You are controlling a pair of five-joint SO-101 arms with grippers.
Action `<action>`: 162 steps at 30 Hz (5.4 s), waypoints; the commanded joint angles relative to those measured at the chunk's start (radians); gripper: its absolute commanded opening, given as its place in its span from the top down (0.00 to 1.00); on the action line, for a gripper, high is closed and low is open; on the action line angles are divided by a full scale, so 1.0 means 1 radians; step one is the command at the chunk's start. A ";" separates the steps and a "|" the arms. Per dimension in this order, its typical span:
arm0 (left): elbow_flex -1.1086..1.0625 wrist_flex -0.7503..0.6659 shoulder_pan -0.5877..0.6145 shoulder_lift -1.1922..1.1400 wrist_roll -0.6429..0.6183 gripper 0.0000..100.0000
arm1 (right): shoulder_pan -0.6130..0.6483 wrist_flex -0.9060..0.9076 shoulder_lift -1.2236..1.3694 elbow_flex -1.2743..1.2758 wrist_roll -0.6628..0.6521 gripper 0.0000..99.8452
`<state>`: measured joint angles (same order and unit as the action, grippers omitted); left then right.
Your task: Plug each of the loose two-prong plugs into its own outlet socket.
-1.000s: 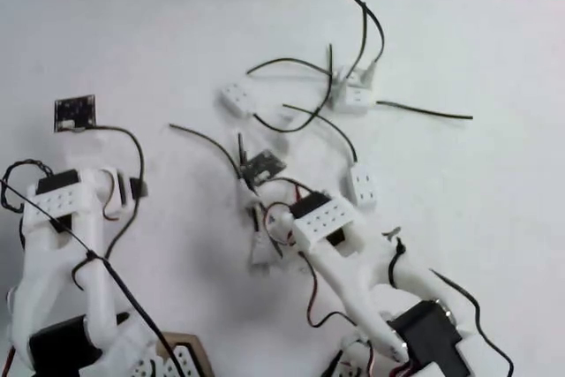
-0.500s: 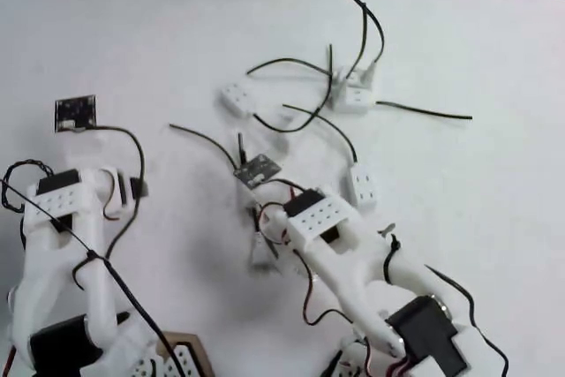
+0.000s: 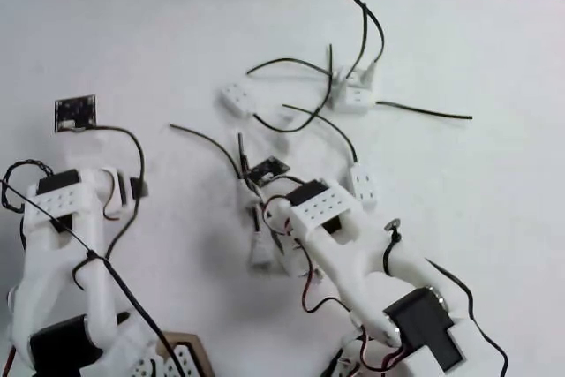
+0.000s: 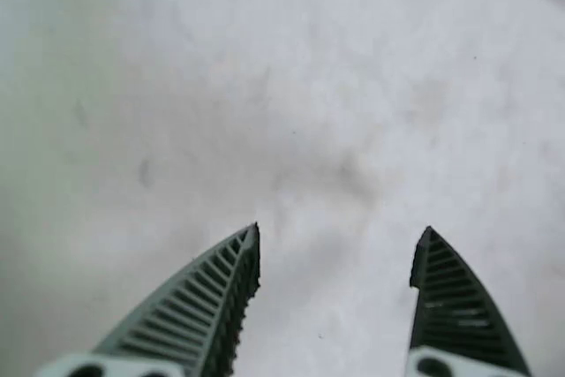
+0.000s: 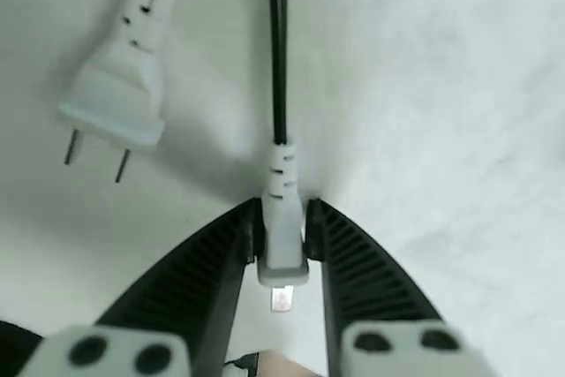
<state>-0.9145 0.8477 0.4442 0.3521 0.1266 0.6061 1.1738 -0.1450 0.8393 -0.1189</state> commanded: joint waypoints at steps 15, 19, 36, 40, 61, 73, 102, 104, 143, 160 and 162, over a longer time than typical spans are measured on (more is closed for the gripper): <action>0.005 -0.018 0.007 0.036 -0.003 0.72 | -0.012 0.012 -0.004 -0.071 0.006 0.92; 0.005 -0.018 0.007 0.036 -0.003 0.72 | -0.012 0.013 0.002 -0.071 0.006 0.87; 0.005 -0.018 0.007 0.036 -0.003 0.72 | -0.013 0.016 -0.027 -0.092 0.000 0.99; 0.005 -0.018 0.007 0.036 -0.003 0.72 | -0.012 0.085 -0.151 -0.097 -0.002 0.98; -0.015 -0.044 -0.084 0.036 -0.002 0.72 | -0.036 -0.174 -1.015 0.143 0.014 0.98; 0.081 -0.048 -0.289 0.045 -0.003 0.72 | 0.134 -0.567 -1.026 0.410 0.206 0.98; -0.137 0.038 -0.725 0.679 -0.005 0.72 | 0.125 -0.688 -1.024 0.539 0.204 0.98; -0.183 0.038 -0.748 0.731 0.014 0.72 | 0.102 -0.688 -1.024 0.539 0.206 0.98; 0.545 0.252 -0.673 -0.131 -0.075 0.65 | -0.657 -0.848 -1.012 0.479 0.153 0.98; 0.916 0.253 -0.952 -0.506 -0.342 0.64 | -0.905 -0.848 -0.412 0.144 0.212 0.98; 0.982 0.252 -0.983 -0.584 -0.368 0.64 | -0.937 -0.848 -0.410 0.137 0.221 0.98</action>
<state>-0.0829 1.0963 -0.4733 -0.1281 -0.1880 -0.2839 0.3452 -0.5577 1.0403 0.0790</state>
